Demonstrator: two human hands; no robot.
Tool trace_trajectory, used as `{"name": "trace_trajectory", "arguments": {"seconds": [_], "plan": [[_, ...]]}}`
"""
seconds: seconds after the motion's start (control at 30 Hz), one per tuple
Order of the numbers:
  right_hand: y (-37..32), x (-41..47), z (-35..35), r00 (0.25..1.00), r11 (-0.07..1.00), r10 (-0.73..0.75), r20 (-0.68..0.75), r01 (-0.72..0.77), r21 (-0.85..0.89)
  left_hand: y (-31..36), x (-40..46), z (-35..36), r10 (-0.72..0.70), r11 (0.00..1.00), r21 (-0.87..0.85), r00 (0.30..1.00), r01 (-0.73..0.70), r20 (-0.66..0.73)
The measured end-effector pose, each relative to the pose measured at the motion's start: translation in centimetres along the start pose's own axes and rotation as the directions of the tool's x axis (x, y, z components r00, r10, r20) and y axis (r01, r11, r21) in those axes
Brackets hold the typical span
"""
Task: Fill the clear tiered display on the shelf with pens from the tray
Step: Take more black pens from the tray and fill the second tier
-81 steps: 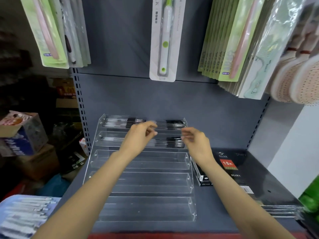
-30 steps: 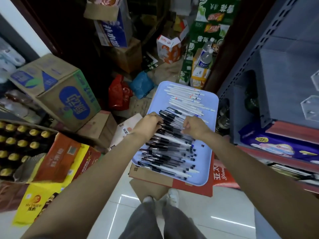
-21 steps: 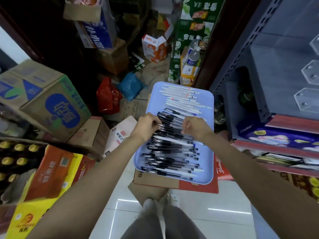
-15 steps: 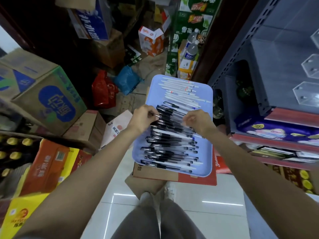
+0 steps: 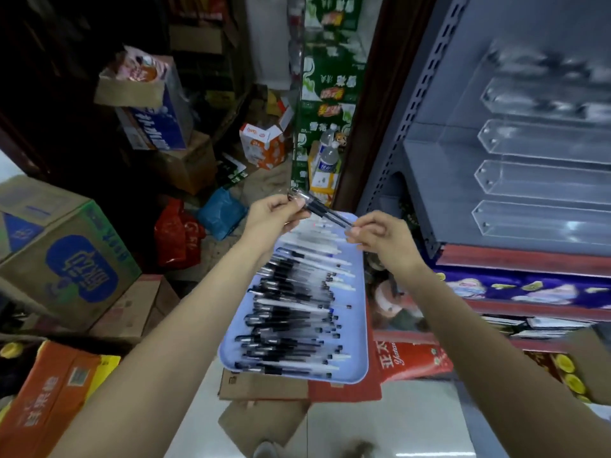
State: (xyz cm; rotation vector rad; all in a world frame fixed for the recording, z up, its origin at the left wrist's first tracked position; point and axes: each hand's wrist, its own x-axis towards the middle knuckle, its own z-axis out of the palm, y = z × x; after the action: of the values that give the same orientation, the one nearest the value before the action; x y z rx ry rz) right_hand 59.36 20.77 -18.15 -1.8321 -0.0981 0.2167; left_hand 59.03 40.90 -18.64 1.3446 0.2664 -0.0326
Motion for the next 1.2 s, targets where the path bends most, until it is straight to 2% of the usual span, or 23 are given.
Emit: {"name": "trace_trajectory", "arguments": {"seconds": [0.13,0.27,0.3,0.4,0.47,0.57,0.73,0.83,0.97,1.03,1.1,1.2], "plan": [[-2.2,-0.6,-4.2,0.996,0.98,-0.032,-0.086,0.048,0.192,2.7,0.2,6.7,0.079,0.988,-0.137,0.995,-0.071,0.059],[-4.3,-0.9,-9.7,0.992,0.957,-0.056,-0.117,0.087,0.276,4.7,-0.5,15.3,0.178,0.984,-0.047,0.969,-0.172,0.173],[-4.6,-1.1,-11.5,0.992,0.967,-0.071,-0.102,0.093,0.237,5.1,-0.7,17.4,0.205,0.979,-0.027,0.962,-0.203,0.18],[-5.6,-0.7,-17.8,0.983,0.988,-0.152,-0.107,0.149,-0.031,6.2,-0.4,22.9,0.308,0.941,0.094,0.938,-0.325,0.161],[-6.4,0.0,-22.2,0.967,0.974,-0.217,-0.136,0.205,-0.101,7.0,0.3,25.9,0.394,0.853,0.285,0.898,-0.437,0.198],[-7.9,1.1,-27.9,0.942,0.956,-0.291,-0.169,0.281,-0.08,8.3,1.3,29.9,0.431,0.598,0.568,0.824,-0.566,0.368],[-9.6,3.7,-33.7,0.929,0.933,-0.358,-0.092,0.36,0.008,11.3,2.7,35.0,0.36,0.381,0.696,0.791,-0.608,0.494],[-10.3,5.9,-35.6,0.909,0.915,-0.394,-0.138,0.402,0.032,13.4,4.3,36.0,0.411,0.291,0.741,0.779,-0.605,0.474],[-10.6,9.2,-37.9,0.868,0.901,-0.384,-0.315,0.427,0.08,15.4,7.4,34.7,0.575,0.13,0.863,0.746,-0.489,0.336],[-10.8,11.0,-38.9,0.838,0.907,-0.363,-0.406,0.419,0.053,16.0,9.1,34.3,0.612,0.124,0.883,0.735,-0.453,0.292],[-11.1,12.4,-39.5,0.82,0.917,-0.354,-0.449,0.399,0.007,16.1,10.2,34.5,0.579,0.138,0.867,0.749,-0.479,0.322],[-11.1,14.7,-39.9,0.847,0.933,-0.358,-0.393,0.342,-0.113,16.3,11.6,35.2,0.546,0.131,0.838,0.744,-0.529,0.384]]}}
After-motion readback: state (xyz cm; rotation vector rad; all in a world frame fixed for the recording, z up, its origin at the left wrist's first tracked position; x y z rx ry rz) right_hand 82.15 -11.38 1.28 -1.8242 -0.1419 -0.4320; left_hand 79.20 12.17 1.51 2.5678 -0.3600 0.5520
